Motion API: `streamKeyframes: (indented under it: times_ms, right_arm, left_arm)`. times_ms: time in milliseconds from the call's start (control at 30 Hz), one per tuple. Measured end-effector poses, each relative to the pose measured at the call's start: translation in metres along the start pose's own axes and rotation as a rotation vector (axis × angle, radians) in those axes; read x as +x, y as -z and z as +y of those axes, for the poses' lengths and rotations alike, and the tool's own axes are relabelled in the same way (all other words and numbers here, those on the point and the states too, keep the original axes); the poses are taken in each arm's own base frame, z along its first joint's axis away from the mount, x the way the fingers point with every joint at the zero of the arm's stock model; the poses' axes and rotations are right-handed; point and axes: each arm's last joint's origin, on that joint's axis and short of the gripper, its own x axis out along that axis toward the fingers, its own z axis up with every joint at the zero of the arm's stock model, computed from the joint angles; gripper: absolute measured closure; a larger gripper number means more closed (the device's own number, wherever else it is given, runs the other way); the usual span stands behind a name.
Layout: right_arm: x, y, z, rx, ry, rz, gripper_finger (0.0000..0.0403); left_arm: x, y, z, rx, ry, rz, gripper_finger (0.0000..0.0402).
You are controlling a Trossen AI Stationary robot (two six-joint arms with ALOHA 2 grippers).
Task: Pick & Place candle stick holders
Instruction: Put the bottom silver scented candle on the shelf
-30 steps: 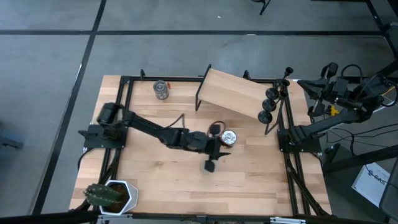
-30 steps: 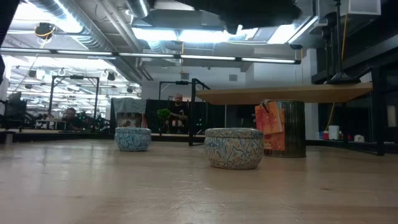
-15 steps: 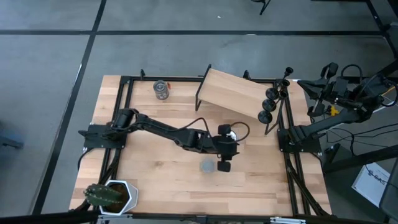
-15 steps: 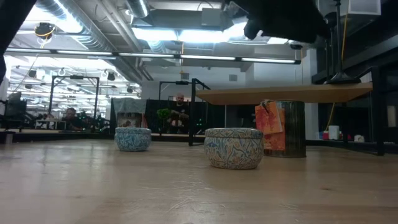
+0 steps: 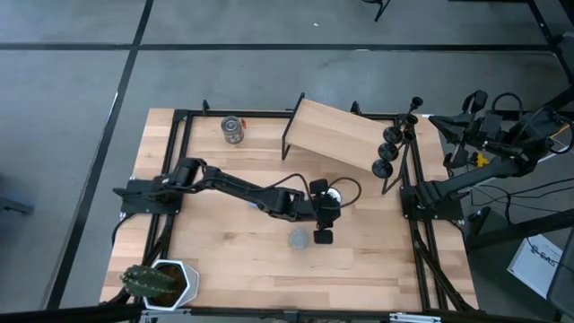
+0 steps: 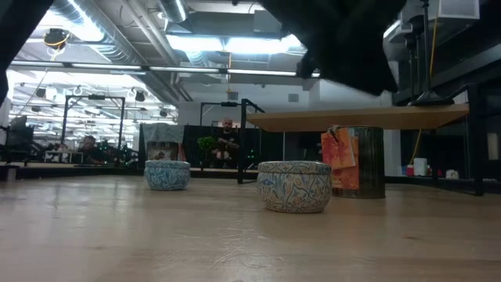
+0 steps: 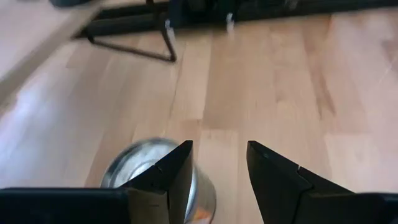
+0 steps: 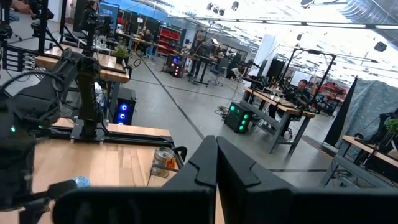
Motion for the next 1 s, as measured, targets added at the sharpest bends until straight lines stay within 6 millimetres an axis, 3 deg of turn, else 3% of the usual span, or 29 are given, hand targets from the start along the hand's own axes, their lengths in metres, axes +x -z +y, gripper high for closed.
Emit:
streamKeyframes:
  times_ms: [433,1000]
  right_arm:
    - [0.0,0.0,0.0,0.0,0.002,0.0,0.0397]
    - [0.0,0.0,0.0,0.0,0.0,0.0,0.0397]
  left_arm:
    - [0.02,0.019,0.004,0.021,-0.048,0.081,0.0256]
    - [0.021,0.025,0.012,-0.011,-0.051,0.158,0.0272]
